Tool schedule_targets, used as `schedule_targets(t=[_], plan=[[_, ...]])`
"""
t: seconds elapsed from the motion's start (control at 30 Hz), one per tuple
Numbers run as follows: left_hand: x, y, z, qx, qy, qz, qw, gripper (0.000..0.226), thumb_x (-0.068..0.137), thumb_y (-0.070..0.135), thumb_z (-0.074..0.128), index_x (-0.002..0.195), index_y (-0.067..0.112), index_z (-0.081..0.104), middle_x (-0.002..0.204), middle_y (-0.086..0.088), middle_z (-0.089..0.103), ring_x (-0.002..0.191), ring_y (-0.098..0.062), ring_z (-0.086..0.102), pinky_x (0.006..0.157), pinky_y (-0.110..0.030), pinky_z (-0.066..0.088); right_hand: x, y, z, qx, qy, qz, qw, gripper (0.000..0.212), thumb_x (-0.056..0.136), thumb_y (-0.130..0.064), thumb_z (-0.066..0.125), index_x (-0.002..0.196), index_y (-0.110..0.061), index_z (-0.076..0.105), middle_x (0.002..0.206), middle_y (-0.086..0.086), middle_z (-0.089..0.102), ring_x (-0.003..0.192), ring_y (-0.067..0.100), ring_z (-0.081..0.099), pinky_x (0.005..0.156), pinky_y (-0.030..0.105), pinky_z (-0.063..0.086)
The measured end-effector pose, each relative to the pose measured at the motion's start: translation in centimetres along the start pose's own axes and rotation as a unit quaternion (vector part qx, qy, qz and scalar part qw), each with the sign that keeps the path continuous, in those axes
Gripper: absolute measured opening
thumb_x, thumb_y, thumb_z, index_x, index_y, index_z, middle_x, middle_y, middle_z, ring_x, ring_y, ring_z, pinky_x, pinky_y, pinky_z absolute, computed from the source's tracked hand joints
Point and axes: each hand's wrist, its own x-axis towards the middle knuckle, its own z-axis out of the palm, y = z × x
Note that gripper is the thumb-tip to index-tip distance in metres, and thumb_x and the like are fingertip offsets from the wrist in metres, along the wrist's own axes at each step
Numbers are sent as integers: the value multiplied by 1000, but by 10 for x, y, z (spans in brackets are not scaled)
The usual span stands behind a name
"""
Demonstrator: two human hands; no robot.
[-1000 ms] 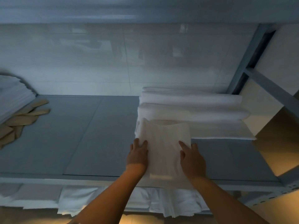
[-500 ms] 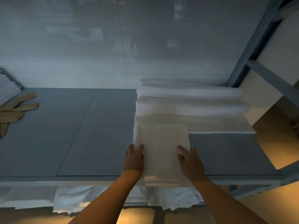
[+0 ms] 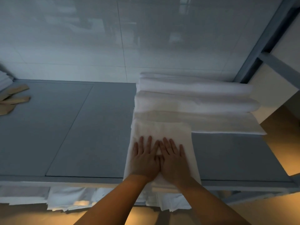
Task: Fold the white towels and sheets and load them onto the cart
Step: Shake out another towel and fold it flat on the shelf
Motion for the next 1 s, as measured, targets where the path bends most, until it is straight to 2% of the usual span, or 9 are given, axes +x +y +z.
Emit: schedule_targets(t=[0.17,0.23,0.37,0.5,0.6,0.67,0.77,0.9,1.0], plan=[[23,0,-10,-39,29,-11,999,60,94,43,23,152,31,13,160,-10,-11,145,-31,-19,114,-47,-16,24,9,-8,1,16,21,1000,54,102,-38,24,152,-29,6,161,-1,-3,147,22,-11,114,49,-14],[42,-6,-12,-22,44,0,999,62,93,42,27,152,32,10,161,-7,-9,145,-31,-18,114,-49,-14,44,14,-11,-3,9,15,1000,54,102,-39,25,151,-33,5,161,-2,-5,147,23,-11,114,53,-12],[60,-25,2,25,42,-9,999,64,94,58,22,151,38,2,161,2,-7,146,-27,-15,116,-49,-11,59,30,-5,-20,7,9,1000,55,100,-50,23,151,-37,8,161,-6,-1,148,19,-6,116,53,-7],[58,-34,8,16,42,-13,999,64,92,62,15,151,40,0,160,7,-8,147,-18,-13,117,-47,-5,51,59,-7,21,-15,71,997,58,98,-56,19,150,-41,0,160,-12,-8,147,14,-10,116,52,-2],[53,-40,2,-5,26,-12,1000,63,95,59,19,151,39,0,160,6,-10,146,-14,-14,117,-44,-2,42,71,-16,33,-61,103,992,59,99,-55,18,151,-39,-3,159,-11,-13,147,19,-11,118,52,0],[47,-41,-3,-33,30,-15,999,62,96,55,29,152,35,10,161,1,-7,147,-17,-12,117,-43,0,38,66,-23,25,-60,107,992,59,99,-52,21,152,-35,0,160,-7,-13,147,20,-11,117,53,-1],[35,-39,-6,-78,50,-49,994,60,94,50,42,149,33,26,161,-6,-2,148,-28,-3,117,-43,9,29,51,-21,23,-24,66,997,58,99,-51,25,151,-37,6,160,-6,-9,147,18,-10,116,52,1],[18,-44,-2,-97,16,-57,993,60,96,52,39,150,39,19,161,2,-8,145,-35,10,116,-43,20,12,49,-9,61,-42,66,995,56,99,-53,23,150,-42,3,160,-7,-9,147,17,-9,118,48,8],[5,-47,0,-158,12,-58,986,60,96,48,43,150,36,22,161,4,-8,138,-36,27,112,-42,26,3,50,-7,73,-19,86,993,60,97,-55,29,151,-40,7,161,1,-7,148,21,-6,118,42,12]])
